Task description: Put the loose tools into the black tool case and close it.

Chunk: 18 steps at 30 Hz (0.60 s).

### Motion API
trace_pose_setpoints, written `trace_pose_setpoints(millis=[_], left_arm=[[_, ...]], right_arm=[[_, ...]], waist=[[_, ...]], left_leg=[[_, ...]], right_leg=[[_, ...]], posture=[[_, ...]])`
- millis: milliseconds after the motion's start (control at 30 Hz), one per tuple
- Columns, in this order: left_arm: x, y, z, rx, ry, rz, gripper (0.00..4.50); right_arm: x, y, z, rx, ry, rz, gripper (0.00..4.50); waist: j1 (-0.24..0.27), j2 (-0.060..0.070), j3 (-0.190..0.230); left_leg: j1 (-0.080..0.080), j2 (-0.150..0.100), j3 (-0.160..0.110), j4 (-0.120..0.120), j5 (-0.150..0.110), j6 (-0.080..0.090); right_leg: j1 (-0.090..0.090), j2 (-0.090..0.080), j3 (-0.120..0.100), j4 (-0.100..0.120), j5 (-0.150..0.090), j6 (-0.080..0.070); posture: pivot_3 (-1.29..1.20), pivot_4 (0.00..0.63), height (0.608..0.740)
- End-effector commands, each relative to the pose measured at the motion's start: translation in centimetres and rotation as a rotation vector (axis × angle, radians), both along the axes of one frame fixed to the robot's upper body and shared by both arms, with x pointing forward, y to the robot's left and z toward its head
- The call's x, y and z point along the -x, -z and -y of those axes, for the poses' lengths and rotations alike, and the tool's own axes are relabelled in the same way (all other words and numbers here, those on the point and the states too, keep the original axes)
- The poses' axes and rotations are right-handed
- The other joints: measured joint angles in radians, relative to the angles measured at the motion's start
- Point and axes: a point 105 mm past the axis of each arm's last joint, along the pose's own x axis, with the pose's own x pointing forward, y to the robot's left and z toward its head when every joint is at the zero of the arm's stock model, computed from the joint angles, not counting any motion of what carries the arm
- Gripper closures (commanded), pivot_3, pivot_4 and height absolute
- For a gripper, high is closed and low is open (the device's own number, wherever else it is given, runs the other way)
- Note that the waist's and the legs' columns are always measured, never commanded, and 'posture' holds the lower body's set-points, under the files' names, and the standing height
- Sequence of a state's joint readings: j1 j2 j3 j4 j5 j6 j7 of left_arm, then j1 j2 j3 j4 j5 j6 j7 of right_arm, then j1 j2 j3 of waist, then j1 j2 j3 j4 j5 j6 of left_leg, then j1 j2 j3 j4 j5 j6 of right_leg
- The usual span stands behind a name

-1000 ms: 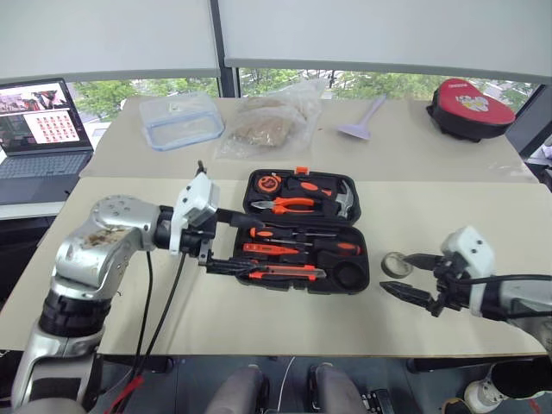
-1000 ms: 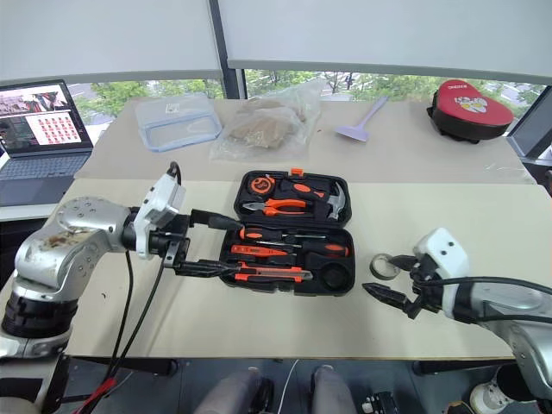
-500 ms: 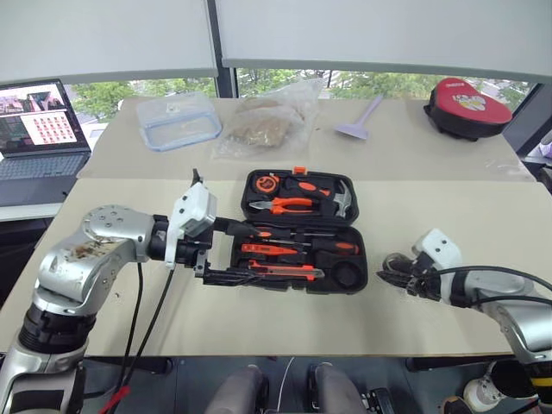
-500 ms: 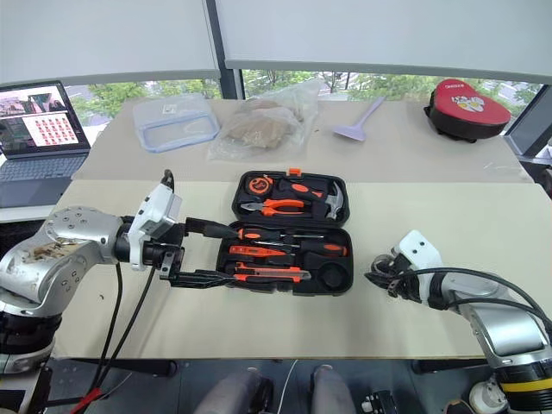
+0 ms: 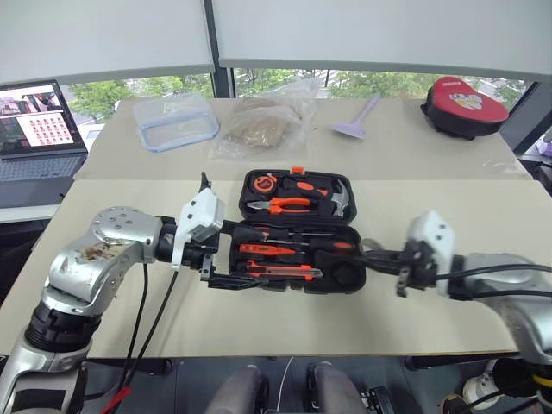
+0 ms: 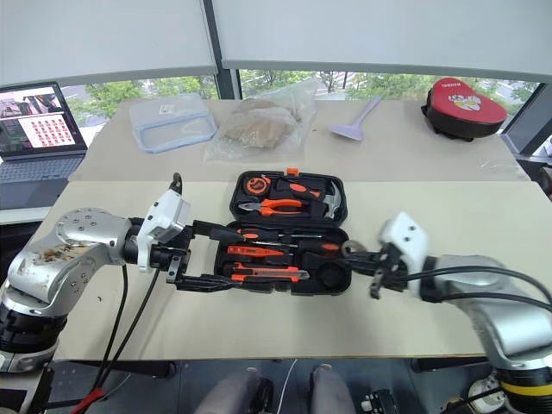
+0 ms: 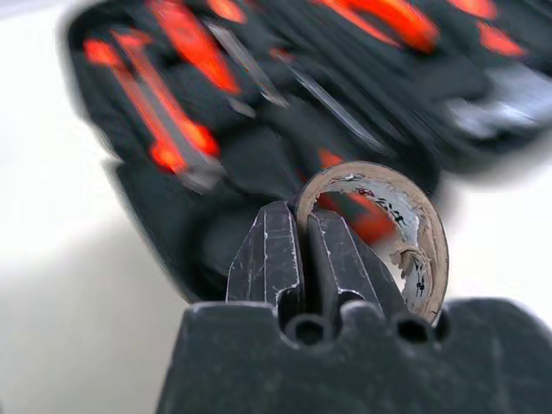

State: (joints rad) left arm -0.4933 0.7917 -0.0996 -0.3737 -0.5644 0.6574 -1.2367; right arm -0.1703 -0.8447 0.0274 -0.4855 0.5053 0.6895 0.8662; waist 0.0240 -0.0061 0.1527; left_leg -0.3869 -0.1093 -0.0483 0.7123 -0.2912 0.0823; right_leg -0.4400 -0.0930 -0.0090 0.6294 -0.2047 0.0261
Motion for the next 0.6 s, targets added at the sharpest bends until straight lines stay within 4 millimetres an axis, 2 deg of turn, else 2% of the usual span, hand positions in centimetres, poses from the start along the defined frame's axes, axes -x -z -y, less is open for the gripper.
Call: trace_pose_setpoints(millis=[33, 200, 333, 367, 400, 467, 500, 600], left_arm=[[-0.1, -0.8, 0.1, 0.0, 0.016, 0.044, 0.0], [-0.2, -0.9, 0.1, -0.004, 0.012, 0.048, 0.0], [-0.1, -0.8, 0.1, -0.008, 0.01, 0.05, 0.0], [-0.1, -0.8, 0.1, -0.008, 0.009, 0.051, 0.0], [-0.1, -0.8, 0.1, -0.008, 0.008, 0.051, 0.0], [0.0, -1.0, 0.2, -0.009, 0.008, 0.054, 0.0], [0.0, -1.1, 0.2, -0.009, 0.006, 0.056, 0.0], [-0.1, -1.4, 0.2, -0.008, 0.004, 0.06, 0.0]], right_arm=[[-0.2, 0.5, -0.8, 0.05, -0.017, 0.026, 4.46], [0.1, 1.7, -1.4, 0.09, -0.055, 0.006, 4.46], [0.1, 2.4, -1.1, 0.146, -0.05, 0.003, 4.46], [0.1, 2.4, -0.9, 0.161, -0.052, 0.006, 3.7], [0.2, 2.5, -0.7, 0.174, -0.054, 0.007, 3.58], [0.4, 2.4, -0.6, 0.191, -0.062, 0.011, 2.92], [0.7, 2.1, -0.5, 0.194, -0.07, 0.01, 2.45], [1.3, 1.6, -0.3, 0.21, -0.088, 0.017, 1.56]], waist=[[0.002, 0.0, 0.0], [-0.001, 0.0, 0.0], [-0.004, 0.0, 0.0], [-0.004, 0.0, 0.0], [-0.004, 0.0, 0.0], [-0.001, 0.0, 0.0], [0.0, 0.0, 0.0], [0.003, 0.0, 0.0]], left_leg=[[0.0, 0.0, 0.0, 0.0, 0.0, 0.0], [0.0, 0.0, 0.0, 0.0, 0.0, 0.0], [0.0, 0.0, 0.0, 0.0, 0.0, 0.0], [0.0, 0.0, 0.0, 0.0, 0.0, 0.0], [0.001, 0.0, 0.0, 0.0, 0.0, 0.0], [0.0, 0.0, 0.0, 0.0, 0.0, 0.0], [0.001, 0.0, 0.0, 0.0, 0.0, 0.0], [0.0, 0.0, 0.0, 0.0, 0.0, 0.0]], right_leg=[[0.0, 0.0, 0.0, 0.0, 0.0, 0.0], [0.0, 0.0, 0.0, 0.0, 0.0, 0.0], [0.0, 0.0, 0.0, 0.0, 0.0, 0.0], [0.0, 0.0, 0.0, 0.0, 0.0, 0.0], [0.0, 0.0, 0.0, 0.0, 0.0, 0.0], [0.0, 0.0, -0.001, 0.0, 0.0, 0.0], [0.0, 0.0, -0.001, 0.0, 0.0, 0.0], [0.0, 0.0, -0.001, 0.0, 0.0, 0.0]], posture=[[0.0, 0.15, 0.722], [0.0, 0.15, 0.722], [0.0, 0.15, 0.722], [0.0, 0.15, 0.722], [0.0, 0.15, 0.722], [0.0, 0.15, 0.722], [0.0, 0.15, 0.722], [0.0, 0.15, 0.722]])
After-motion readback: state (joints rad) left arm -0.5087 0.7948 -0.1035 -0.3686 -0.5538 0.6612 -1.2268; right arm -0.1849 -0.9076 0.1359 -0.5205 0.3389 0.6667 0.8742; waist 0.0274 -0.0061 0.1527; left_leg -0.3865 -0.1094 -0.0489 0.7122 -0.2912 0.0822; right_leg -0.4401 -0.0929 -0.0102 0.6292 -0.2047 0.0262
